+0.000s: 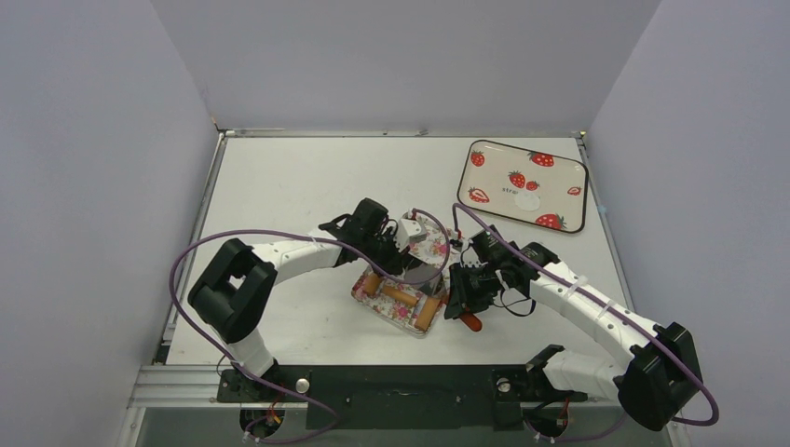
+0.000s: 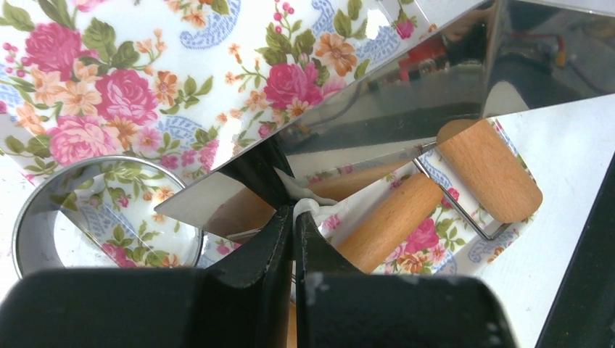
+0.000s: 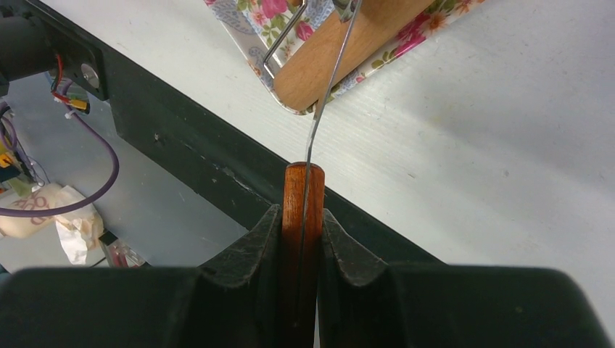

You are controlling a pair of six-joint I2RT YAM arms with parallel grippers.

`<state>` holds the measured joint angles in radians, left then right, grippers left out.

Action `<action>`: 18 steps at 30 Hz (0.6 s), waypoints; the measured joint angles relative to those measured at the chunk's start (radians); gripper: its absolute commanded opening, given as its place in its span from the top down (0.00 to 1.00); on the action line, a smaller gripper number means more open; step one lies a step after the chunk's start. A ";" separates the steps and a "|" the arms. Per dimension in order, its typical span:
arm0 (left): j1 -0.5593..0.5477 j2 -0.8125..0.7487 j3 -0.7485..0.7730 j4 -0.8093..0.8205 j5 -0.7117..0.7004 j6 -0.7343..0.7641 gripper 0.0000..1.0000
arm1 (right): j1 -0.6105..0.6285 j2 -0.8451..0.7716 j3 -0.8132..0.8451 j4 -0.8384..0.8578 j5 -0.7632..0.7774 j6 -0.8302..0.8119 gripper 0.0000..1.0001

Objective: Roll out the dumpling wrappers from the dough
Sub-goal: Remove the dumpling wrapper from the work surface.

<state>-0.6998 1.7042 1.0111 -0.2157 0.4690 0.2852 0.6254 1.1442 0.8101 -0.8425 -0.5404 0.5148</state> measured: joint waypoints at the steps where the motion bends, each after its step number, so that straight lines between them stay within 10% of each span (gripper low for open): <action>1: -0.002 0.002 0.003 0.006 -0.006 -0.005 1.00 | 0.002 0.000 0.000 0.000 0.003 0.001 1.00; 18: -0.018 0.013 0.035 0.048 -0.073 -0.001 1.00 | 0.005 0.000 0.000 0.000 0.022 0.023 1.00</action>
<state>-0.7174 1.7172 1.0462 -0.1680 0.3962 0.2844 0.6304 1.1442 0.8101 -0.8425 -0.5182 0.5381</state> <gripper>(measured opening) 0.007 0.160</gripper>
